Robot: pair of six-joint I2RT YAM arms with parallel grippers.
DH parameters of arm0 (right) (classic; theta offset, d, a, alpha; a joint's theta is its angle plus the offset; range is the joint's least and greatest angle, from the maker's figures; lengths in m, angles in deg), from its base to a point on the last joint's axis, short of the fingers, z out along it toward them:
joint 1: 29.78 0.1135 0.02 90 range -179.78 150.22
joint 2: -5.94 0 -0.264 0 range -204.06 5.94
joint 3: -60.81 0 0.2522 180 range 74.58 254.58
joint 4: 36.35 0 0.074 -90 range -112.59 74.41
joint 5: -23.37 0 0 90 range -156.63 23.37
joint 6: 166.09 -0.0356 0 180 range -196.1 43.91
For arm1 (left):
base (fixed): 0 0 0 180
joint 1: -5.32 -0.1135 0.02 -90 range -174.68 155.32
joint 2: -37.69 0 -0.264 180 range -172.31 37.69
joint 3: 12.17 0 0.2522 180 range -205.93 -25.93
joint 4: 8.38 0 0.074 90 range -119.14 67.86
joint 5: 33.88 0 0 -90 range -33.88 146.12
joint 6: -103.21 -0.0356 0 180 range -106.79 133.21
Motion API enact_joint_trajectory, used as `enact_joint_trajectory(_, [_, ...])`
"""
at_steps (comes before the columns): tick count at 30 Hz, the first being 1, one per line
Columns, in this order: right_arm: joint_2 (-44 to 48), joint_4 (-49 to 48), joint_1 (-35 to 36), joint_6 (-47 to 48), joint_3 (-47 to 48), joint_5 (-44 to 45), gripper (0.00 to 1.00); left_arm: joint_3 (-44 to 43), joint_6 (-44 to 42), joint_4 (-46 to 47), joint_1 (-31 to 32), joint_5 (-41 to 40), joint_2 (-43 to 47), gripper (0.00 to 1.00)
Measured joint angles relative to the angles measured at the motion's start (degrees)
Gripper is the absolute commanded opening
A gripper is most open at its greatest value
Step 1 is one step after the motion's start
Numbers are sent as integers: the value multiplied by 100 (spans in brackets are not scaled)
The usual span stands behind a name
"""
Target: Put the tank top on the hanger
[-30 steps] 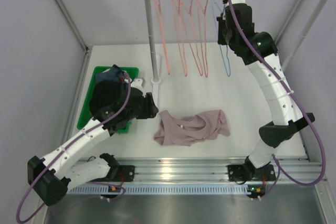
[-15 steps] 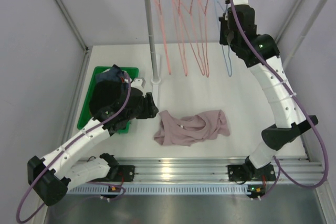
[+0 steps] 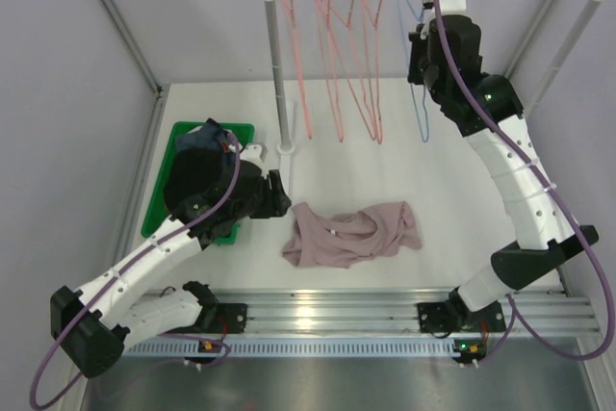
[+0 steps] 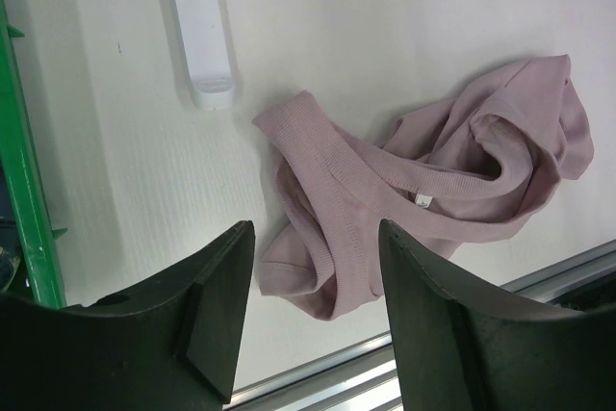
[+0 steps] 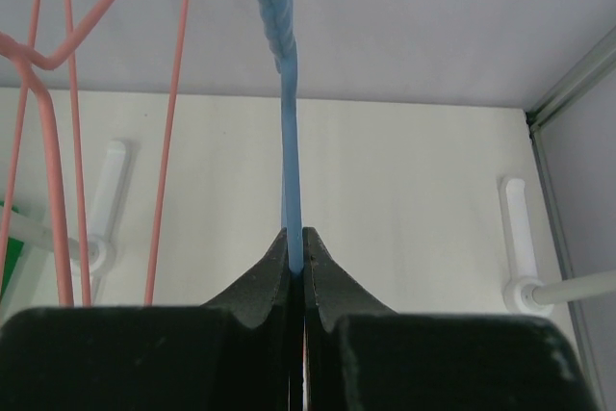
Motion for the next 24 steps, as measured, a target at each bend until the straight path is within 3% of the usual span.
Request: enact_joint_trajectory(24, [769, -748, -11, 153, -1023, -92, 0, 129, -13, 138, 0, 256, 0, 64])
